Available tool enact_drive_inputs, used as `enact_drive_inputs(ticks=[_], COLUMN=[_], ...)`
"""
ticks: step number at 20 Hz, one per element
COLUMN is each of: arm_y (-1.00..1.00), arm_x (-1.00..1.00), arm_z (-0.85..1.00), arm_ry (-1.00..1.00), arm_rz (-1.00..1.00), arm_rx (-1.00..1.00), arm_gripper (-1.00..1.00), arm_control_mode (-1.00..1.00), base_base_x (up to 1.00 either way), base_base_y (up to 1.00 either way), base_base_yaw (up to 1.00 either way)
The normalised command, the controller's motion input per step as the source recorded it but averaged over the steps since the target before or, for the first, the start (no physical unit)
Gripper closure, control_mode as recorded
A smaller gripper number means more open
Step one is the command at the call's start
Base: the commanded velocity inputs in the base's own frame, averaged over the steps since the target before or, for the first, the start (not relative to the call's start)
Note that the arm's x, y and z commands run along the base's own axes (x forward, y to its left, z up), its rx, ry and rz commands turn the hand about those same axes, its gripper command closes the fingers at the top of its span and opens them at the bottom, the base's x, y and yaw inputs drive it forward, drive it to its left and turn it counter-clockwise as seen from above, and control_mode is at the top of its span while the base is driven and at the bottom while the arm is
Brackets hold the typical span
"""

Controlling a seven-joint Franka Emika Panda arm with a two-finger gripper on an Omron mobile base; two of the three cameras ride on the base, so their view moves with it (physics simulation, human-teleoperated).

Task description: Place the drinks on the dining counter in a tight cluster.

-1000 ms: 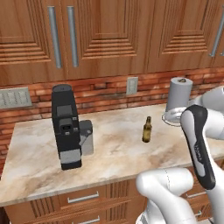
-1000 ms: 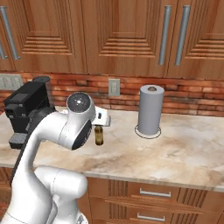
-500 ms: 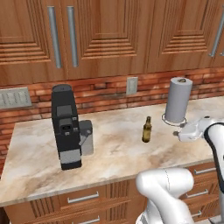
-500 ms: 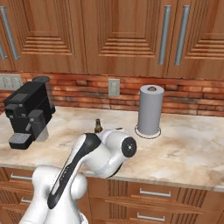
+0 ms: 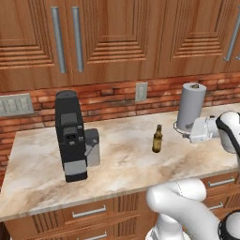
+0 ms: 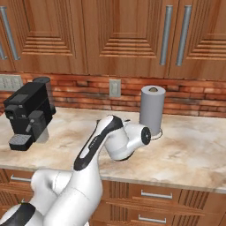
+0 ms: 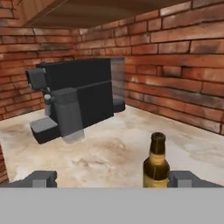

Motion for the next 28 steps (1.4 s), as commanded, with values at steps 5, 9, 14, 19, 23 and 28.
enact_drive_inputs(ticks=[5, 9, 14, 19, 23, 28], arm_y=[0.06, 0.00, 0.00, 0.07, 0.07, 0.00], arm_x=[0.69, 0.19, 0.00, 0.21, 0.30, 0.34], arm_z=[-0.06, -0.18, -0.66, -0.73, -0.39, -0.07], arm_ry=[0.01, 0.00, 0.00, 0.00, 0.00, 0.06], arm_rz=[0.00, 0.00, 0.00, 0.00, 0.00, 0.03], arm_rx=[-0.01, 0.00, 0.00, 0.00, 0.00, 0.00], arm_gripper=[-1.00, -1.00, -1.00, -1.00, -1.00, -1.00], arm_control_mode=[-1.00, -1.00, -1.00, -1.00, -1.00, -1.00], base_base_x=[0.00, 0.00, 0.00, 0.00, 0.00, 0.00], base_base_y=[0.00, 0.00, 0.00, 0.00, 0.00, 0.00], base_base_yaw=[0.00, 0.00, 0.00, 0.00, 0.00, 0.00])
